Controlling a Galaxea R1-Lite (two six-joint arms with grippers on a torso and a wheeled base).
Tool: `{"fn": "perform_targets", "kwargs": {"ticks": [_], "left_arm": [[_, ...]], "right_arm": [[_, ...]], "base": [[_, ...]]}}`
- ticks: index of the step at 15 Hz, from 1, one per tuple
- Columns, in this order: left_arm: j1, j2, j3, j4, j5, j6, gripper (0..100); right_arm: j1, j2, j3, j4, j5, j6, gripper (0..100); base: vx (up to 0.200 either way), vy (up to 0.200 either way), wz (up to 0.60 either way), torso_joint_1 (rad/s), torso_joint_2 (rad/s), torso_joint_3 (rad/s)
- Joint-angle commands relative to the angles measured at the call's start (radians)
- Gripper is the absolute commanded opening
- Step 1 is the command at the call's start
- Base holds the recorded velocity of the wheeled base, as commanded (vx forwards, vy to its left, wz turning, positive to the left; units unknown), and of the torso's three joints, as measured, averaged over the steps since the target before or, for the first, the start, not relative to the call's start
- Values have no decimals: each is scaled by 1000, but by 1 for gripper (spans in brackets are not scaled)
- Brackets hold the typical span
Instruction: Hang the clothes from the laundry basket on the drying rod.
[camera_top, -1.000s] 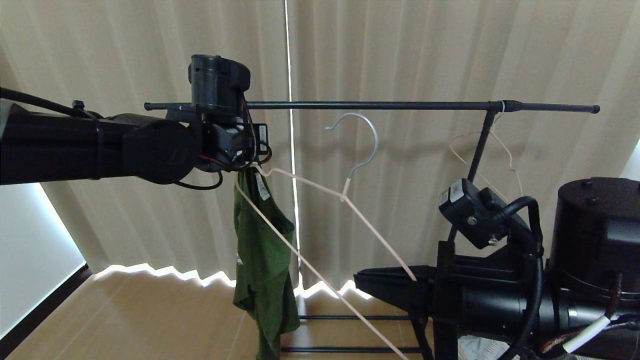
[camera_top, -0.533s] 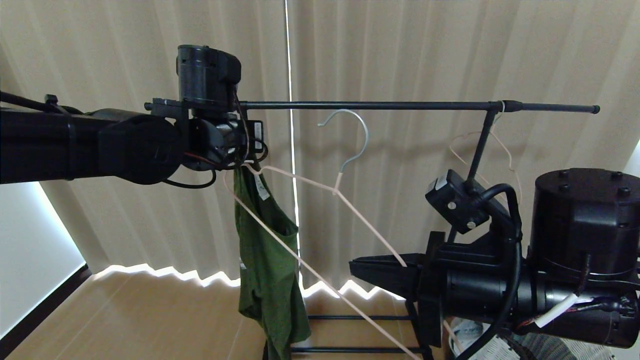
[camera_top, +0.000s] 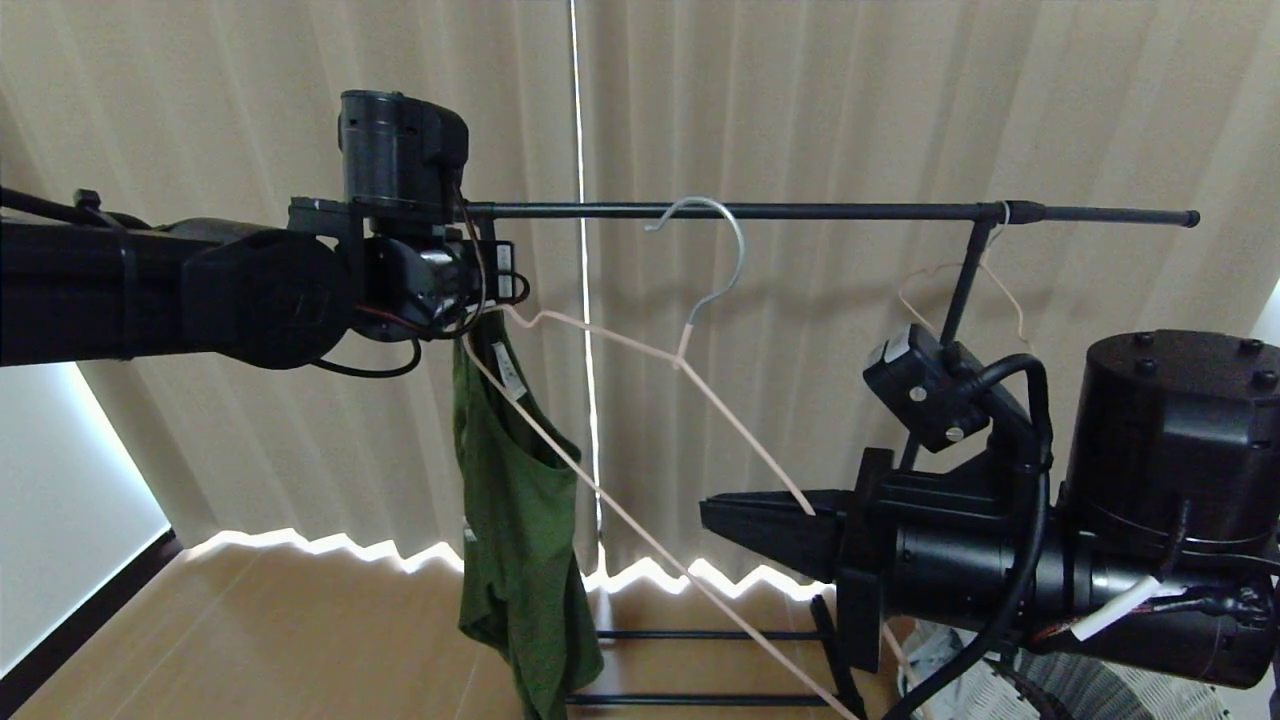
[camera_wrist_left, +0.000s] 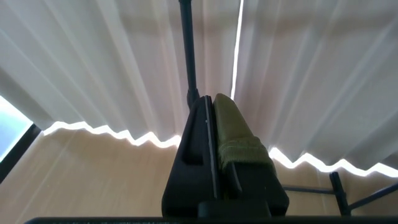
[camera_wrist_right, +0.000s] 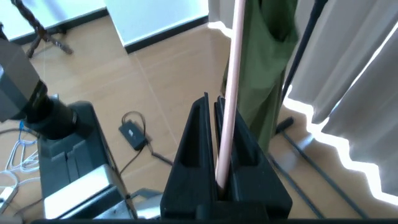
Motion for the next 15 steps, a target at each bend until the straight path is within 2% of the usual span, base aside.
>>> {"fn": "perform_targets", "kwargs": {"ticks": [1, 10, 15], "left_arm": [[2, -9, 5, 1, 1, 0, 0], [16, -44, 21, 4, 1, -2, 0], [11, -81, 88, -1, 1, -19, 0]], "right_arm": [[-17, 11, 12, -14, 1, -1, 0], [-25, 20, 34, -22, 1, 2, 0], [-23, 16, 43, -50, 1, 2, 0]], "base": [[0, 0, 0, 0, 0, 0], [0, 0, 0, 0, 0, 0], [0, 0, 0, 0, 0, 0]]}}
